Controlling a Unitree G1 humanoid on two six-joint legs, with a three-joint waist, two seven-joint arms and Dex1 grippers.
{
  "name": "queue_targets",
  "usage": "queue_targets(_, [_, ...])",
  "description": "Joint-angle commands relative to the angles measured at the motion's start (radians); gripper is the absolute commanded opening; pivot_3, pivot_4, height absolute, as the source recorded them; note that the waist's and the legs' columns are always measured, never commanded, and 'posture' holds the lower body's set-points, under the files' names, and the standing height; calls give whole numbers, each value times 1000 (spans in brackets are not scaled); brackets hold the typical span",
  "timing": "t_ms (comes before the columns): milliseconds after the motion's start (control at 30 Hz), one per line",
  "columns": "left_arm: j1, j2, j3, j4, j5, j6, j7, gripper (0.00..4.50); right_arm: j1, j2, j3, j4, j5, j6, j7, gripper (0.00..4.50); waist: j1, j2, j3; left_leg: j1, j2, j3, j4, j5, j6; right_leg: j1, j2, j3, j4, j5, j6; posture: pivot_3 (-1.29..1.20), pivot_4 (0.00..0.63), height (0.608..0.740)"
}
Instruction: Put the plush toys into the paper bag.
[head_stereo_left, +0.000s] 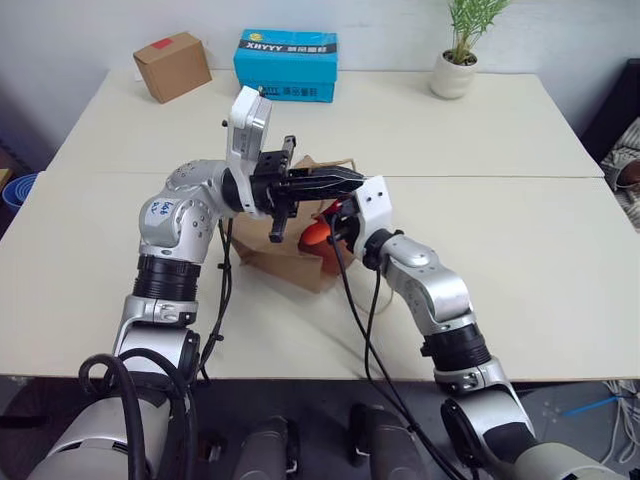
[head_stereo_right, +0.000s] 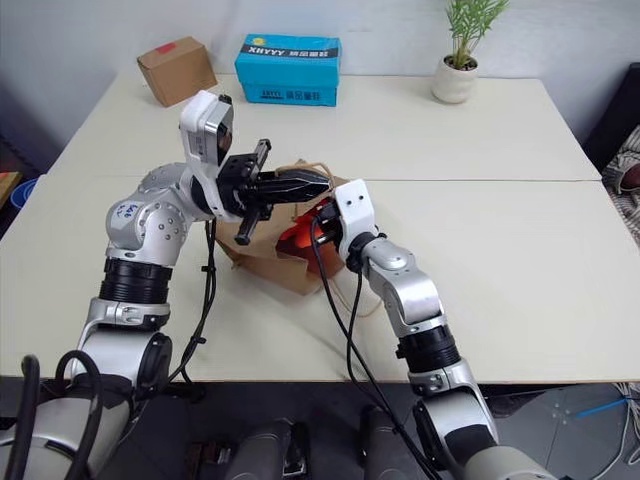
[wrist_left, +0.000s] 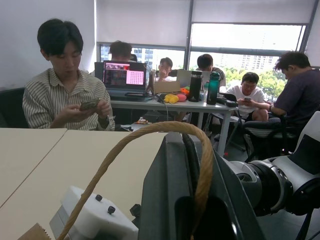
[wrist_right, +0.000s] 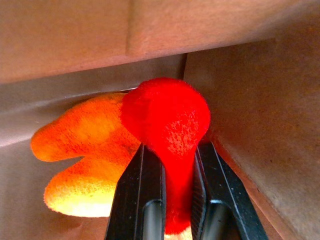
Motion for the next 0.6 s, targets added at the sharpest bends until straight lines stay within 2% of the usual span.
queue_targets(33, [-11,-1,26,-18,-25,-16,-1,0,9,1,14,77,-29,-35,22,195,-1,0,0,0,0,0,0,0,0,0,0,0,0,0,0,0,150,740])
queue_targets(67, [-11,-1,29,-14,-23,-21,2,0,18,-11,25,75,-20,-17,61,195,-1,0,0,0,0,0,0,0,0,0,0,0,0,0,0,0,150,740])
queue_targets(100, [-12,0,32,-10,-20,-26,4,0,27,-21,31,65,-21,-12,80,910,-1,0,0,0,0,0,0,0,0,0,0,1,0,0,0,0,150,740])
queue_targets(367, [0,27,61,-19,-25,-23,19,0,94,-122,-30,-230,114,197,223,3682,0,0,0,0,1,0,0,0,0,0,0,2,0,0,0,0,150,740])
queue_targets(433, [6,34,77,-28,-34,-17,29,0,106,-184,-128,-341,273,375,297,4325,1,0,0,0,1,0,0,0,0,0,0,2,0,0,0,0,150,740])
queue_targets(500, [9,37,85,-31,-39,-14,36,0,117,-239,-161,-390,340,461,339,4473,5,0,0,-1,1,-1,0,0,0,0,-1,2,0,0,0,0,150,740])
queue_targets(600, [12,36,86,-33,-41,-17,40,0,132,-265,-165,-379,349,465,335,4473,6,0,0,-1,0,-2,0,0,0,0,-1,2,-2,0,0,0,150,740])
